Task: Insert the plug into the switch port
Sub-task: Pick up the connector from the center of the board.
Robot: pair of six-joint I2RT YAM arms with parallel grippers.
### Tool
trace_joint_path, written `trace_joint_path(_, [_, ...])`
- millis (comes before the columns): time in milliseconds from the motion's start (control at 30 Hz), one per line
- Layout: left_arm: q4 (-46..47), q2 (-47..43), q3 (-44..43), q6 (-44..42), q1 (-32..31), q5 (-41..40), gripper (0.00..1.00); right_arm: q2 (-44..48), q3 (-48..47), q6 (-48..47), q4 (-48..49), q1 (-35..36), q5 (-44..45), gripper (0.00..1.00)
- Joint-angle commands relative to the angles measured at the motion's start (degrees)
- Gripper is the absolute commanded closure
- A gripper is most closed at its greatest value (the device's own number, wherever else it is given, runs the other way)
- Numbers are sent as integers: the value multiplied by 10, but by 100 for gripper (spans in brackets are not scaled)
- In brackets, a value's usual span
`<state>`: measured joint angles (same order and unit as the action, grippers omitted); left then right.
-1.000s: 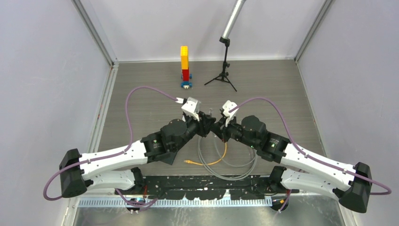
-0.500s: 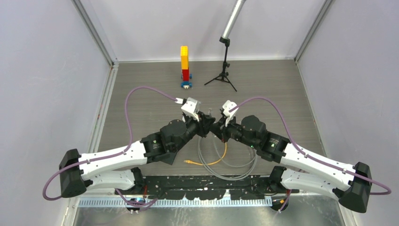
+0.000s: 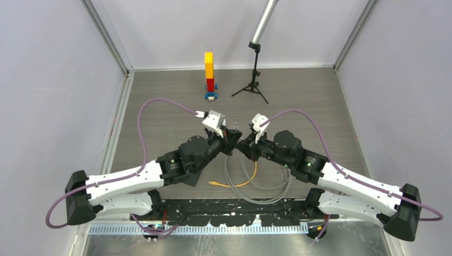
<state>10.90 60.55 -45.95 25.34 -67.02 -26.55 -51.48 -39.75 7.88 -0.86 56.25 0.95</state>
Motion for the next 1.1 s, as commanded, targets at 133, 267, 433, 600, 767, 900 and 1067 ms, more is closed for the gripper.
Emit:
trace_joint_path(133, [105,-66,41,-14,-1,135,100,89,22,-13,42,0,-117,48])
trace_joint_path(267, [135,-94,53,-7,0,259,100,144,56,8,81,0,-185,43])
trace_joint_path(433, [174,-111,58,10,-1,367,100,180,80,42,135,0,-256,46])
trace_joint_path(600, [201,-112,56,19,0,420,100,190,83,63,169,0,-291,55])
trace_joint_path(767, [211,-103,52,24,-1,448,100,196,82,73,190,0,-295,63])
trace_joint_path(900, [214,-91,47,28,-1,465,100,191,79,75,199,0,-292,90])
trace_joint_path(1067, [202,-97,47,25,0,435,72,177,72,61,168,0,-287,99])
